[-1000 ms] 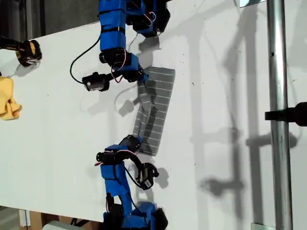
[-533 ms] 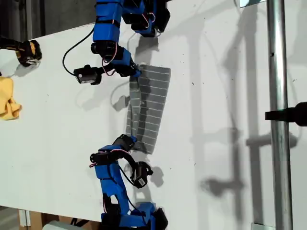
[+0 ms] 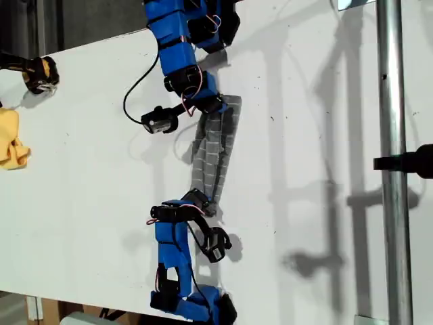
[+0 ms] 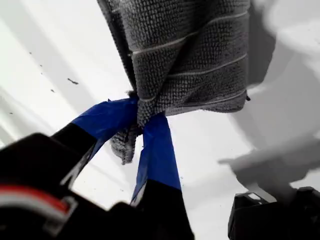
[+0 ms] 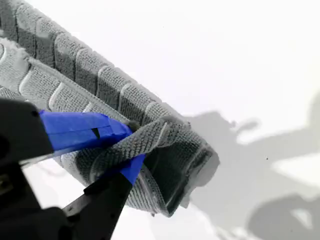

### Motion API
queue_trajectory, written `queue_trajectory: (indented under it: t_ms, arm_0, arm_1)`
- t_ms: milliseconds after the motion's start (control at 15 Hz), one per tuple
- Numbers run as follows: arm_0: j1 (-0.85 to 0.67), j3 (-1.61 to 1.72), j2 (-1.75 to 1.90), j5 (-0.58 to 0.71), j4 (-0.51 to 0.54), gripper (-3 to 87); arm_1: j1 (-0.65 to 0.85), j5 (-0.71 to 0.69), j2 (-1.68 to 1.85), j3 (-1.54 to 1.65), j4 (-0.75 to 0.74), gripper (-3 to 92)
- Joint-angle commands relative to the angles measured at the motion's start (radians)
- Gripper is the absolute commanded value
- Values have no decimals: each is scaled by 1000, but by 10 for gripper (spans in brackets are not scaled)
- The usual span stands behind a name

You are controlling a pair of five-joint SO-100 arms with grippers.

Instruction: Grasp corners of a towel and fold twice.

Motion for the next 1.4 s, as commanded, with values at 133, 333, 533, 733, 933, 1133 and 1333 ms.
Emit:
queue_trajectory:
  t_ms: [133, 333, 533, 733, 933, 1133, 1333]
  arm_0:
    - [15, -5, -38, -32, 21, -23]
    - [-15, -5, -92, -64, 29, -14]
    - [-35, -8, -123, -71, 31, 13]
    - [-54, -6, -130, -84, 51, 90]
    - [-58, 17, -80, -95, 66, 258]
    - [-69, 95, 44, -98, 71, 292]
    - [-101, 252, 224, -115, 71, 297]
  arm_1:
    - [-60, 49, -77, -2, -32, -2]
    - [-75, 64, -192, 2, -58, -2]
    - [-83, 75, -296, 2, -66, -2]
    - [-67, 74, -307, 21, -52, 71]
    - [-60, 69, -206, -48, 86, 294]
    - [-29, 66, -11, -109, 212, 350]
    - [34, 57, 202, -104, 304, 378]
